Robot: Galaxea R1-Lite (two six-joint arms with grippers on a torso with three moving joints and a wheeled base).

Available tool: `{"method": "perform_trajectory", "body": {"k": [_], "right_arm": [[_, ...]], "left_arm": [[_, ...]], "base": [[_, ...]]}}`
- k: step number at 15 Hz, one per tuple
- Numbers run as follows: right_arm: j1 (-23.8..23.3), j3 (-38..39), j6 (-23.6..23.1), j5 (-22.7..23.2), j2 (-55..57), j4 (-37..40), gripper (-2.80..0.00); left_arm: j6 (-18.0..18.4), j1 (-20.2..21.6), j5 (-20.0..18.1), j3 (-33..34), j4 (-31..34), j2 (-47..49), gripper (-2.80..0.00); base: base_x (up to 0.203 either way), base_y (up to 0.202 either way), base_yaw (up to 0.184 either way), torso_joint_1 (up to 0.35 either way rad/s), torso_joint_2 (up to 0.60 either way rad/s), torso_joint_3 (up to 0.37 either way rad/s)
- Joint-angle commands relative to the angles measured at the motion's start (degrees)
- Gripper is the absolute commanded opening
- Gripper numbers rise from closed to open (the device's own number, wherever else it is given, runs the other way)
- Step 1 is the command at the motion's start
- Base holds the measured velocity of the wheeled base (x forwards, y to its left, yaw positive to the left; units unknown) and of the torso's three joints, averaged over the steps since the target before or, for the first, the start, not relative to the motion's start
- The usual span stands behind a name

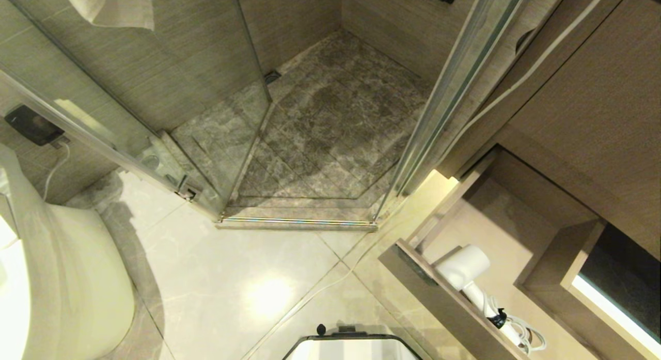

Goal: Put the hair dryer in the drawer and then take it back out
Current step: Pick up the hairdryer

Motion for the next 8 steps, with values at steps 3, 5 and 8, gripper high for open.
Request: {"method": "perform_trajectory", "body": {"k": [3, 5, 8], "right_arm": [[8.7, -5.1, 10.2, -6.3, 14.6, -2.0, -2.8], [12.2, -4.7, 15.5, -11.4, 17.3, -10.3, -2.8], [13.1, -6.0, 13.0, -15.1, 21.7, -15.7, -2.8]], "left_arm": [[0.1, 0.0, 0.1, 0.0, 0.0, 0.1, -2.8], [0.0, 0.0, 0.0, 0.0, 0.0, 0.1, -2.8], [0.0, 0.0, 0.0, 0.0, 0.0, 0.1, -2.8]], "base": [[0.0, 0.0, 0.0, 0.0, 0.0, 0.0], [0.0, 0.0, 0.0, 0.0, 0.0, 0.0], [0.0, 0.0, 0.0, 0.0, 0.0, 0.0]]}}
